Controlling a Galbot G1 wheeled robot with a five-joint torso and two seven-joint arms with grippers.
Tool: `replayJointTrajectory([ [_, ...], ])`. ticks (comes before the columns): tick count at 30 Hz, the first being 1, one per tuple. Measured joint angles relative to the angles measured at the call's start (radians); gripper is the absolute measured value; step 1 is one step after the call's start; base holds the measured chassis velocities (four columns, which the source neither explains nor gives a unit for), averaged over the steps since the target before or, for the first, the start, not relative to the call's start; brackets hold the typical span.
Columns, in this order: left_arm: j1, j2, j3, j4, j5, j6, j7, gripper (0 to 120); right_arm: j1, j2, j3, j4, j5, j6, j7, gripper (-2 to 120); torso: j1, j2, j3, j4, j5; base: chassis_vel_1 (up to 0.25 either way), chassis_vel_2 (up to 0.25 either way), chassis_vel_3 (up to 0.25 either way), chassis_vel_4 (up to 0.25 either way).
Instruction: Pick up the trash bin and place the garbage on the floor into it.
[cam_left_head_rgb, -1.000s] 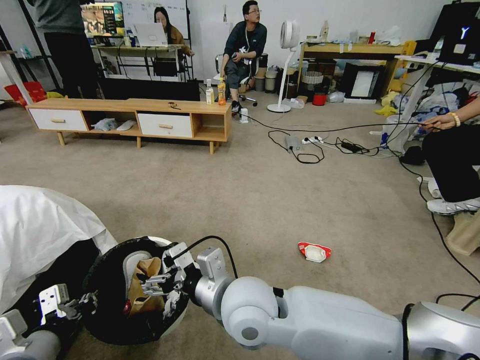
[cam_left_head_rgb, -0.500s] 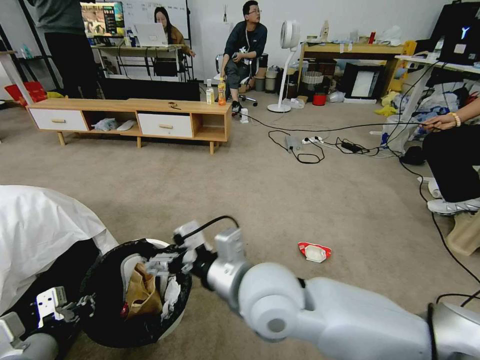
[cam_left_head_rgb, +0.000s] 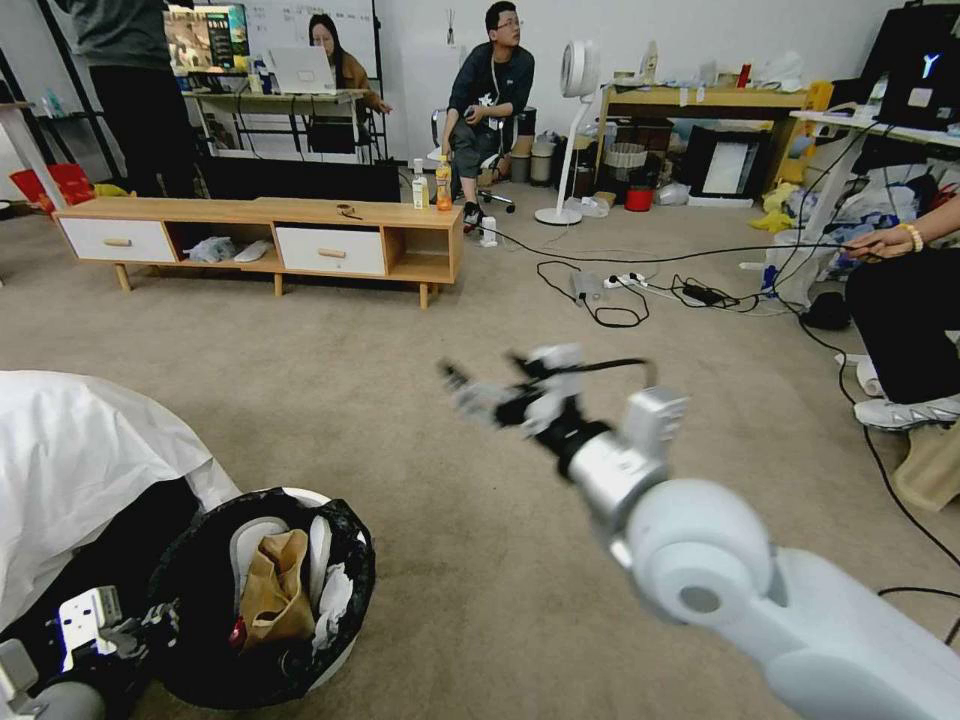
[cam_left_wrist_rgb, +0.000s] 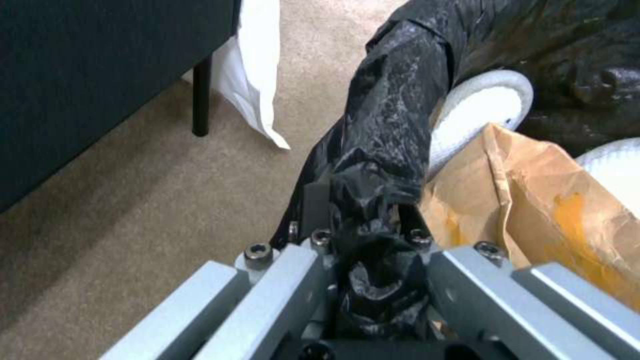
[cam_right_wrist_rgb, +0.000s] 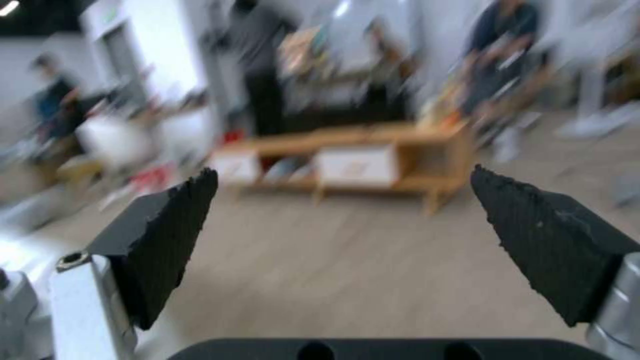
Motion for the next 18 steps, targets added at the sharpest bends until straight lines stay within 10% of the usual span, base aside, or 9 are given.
replayJointTrajectory([
  [18,0.012,-0.054,0.023,-0.012,0.089,-0.010,0.033,1,-0.636,0.084,0.570,0.072,-0.515,0.193,-0.149,100,0.000,0.000,0.000,0.0000,-0.0001,0.000,0.000,0.000,0.000],
])
